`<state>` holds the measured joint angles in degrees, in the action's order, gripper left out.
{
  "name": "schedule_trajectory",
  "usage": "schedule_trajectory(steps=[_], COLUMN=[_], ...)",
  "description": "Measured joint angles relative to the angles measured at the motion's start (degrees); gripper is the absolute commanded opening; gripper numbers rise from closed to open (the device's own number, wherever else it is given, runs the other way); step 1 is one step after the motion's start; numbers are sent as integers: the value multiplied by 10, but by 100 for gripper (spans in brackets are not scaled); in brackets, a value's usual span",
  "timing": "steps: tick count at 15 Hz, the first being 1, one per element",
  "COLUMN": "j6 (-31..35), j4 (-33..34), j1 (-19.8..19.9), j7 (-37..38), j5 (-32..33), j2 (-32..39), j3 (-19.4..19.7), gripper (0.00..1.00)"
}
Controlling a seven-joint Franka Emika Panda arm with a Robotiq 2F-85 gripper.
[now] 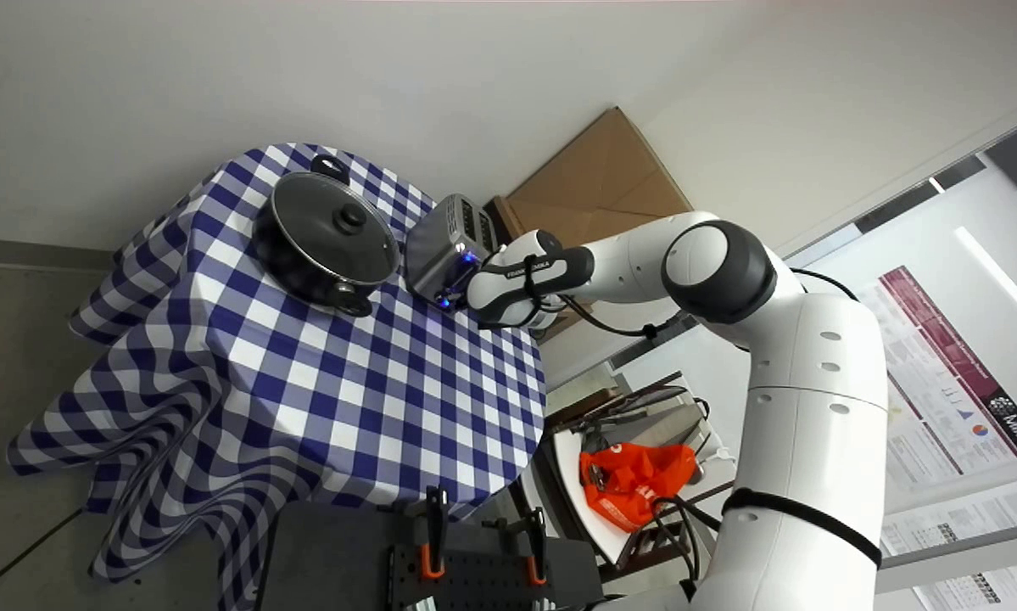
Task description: Press a button on the toaster
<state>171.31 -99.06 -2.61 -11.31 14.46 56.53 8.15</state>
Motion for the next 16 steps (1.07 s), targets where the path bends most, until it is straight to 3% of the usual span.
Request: schedule_trajectory(steps=[16], j6=[4], j4=[15], j1=[-9], j7=[28], j5=[0], j2=[12], j3=[7], gripper=[0])
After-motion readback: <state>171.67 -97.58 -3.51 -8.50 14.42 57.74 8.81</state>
